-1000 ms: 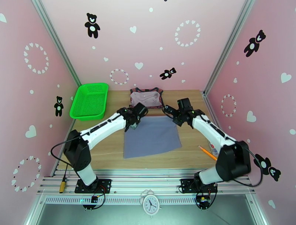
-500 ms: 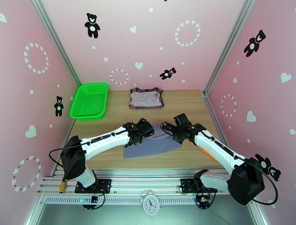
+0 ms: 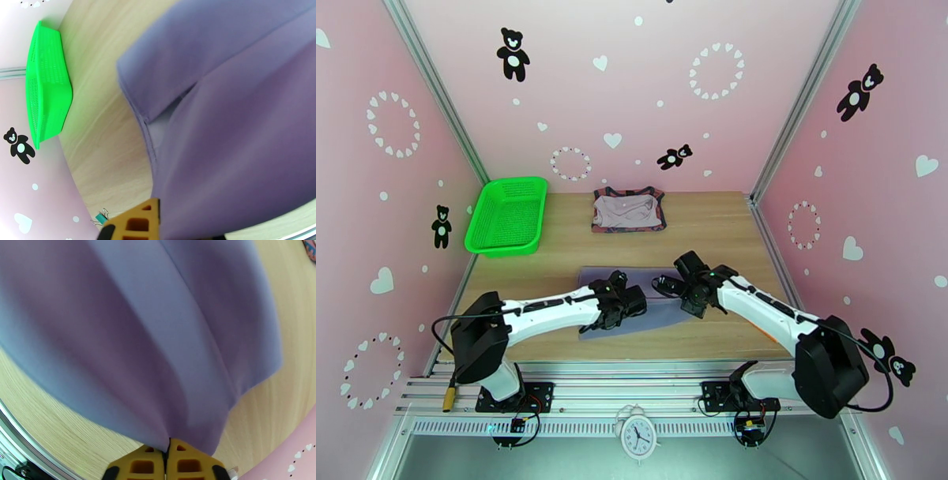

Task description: Fold and stack the mixed laundry pile

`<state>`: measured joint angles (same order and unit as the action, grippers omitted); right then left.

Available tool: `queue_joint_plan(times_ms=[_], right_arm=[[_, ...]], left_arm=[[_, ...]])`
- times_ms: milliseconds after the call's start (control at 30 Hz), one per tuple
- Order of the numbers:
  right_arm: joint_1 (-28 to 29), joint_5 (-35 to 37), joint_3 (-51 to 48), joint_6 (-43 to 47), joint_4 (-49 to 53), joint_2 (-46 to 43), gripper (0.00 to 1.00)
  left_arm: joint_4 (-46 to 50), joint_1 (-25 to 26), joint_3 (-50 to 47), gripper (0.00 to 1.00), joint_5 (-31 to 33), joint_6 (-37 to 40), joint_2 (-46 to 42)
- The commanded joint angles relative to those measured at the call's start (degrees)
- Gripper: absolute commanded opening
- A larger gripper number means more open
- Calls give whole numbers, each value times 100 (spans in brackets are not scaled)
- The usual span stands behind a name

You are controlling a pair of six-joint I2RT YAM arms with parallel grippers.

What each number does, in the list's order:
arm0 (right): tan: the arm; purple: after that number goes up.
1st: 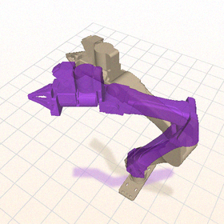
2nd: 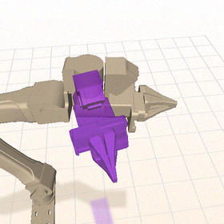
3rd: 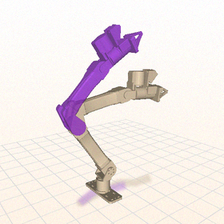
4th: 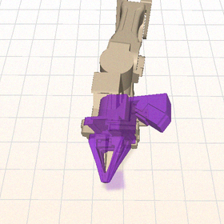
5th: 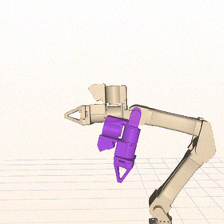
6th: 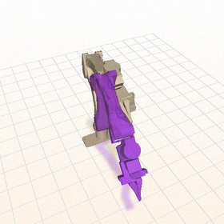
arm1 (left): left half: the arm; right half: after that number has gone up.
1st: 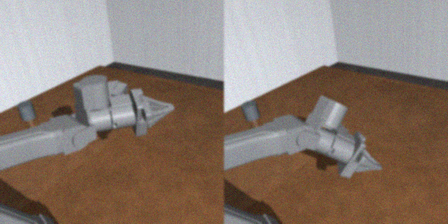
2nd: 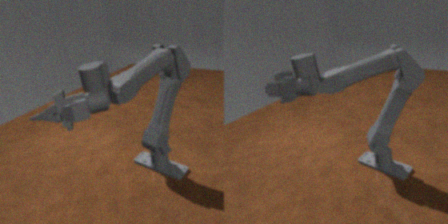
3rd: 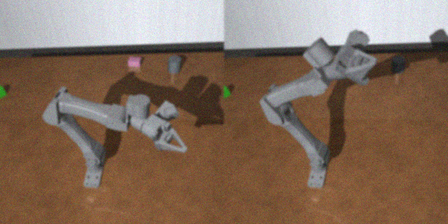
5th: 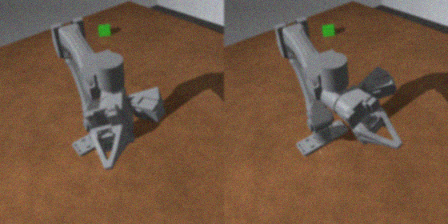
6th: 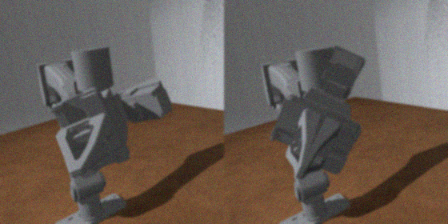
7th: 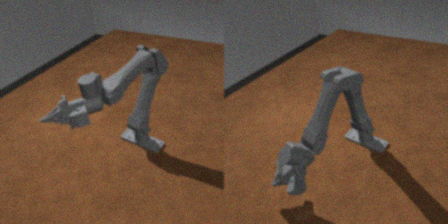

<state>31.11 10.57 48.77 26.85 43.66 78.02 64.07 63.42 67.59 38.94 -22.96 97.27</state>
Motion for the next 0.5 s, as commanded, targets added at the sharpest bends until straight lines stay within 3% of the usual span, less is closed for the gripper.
queue_joint_plan(times_ms=[0, 33, 67, 167, 300, 467], right_arm=[[36, 204, -98, -81, 361, 39, 33], [41, 172, -104, -83, 363, -14, 64], [42, 115, -105, -81, 363, -71, 98], [43, -6, -56, -130, 309, -340, 99], [23, 171, 368, -360, 455, -976, 99], [-565, 445, 1243, -2249, 421, -1539, 99]], left_arm=[[206, 305, 51, 46, -102, -256, 146], [275, 406, 99, 57, -79, -295, 191], [341, 482, 141, 63, -52, -341, 232], [645, 702, 285, 72, 69, -524, 351], [1017, 776, 432, 75, 227, -728, 228], [978, 776, 588, 92, 489, -715, -646]])
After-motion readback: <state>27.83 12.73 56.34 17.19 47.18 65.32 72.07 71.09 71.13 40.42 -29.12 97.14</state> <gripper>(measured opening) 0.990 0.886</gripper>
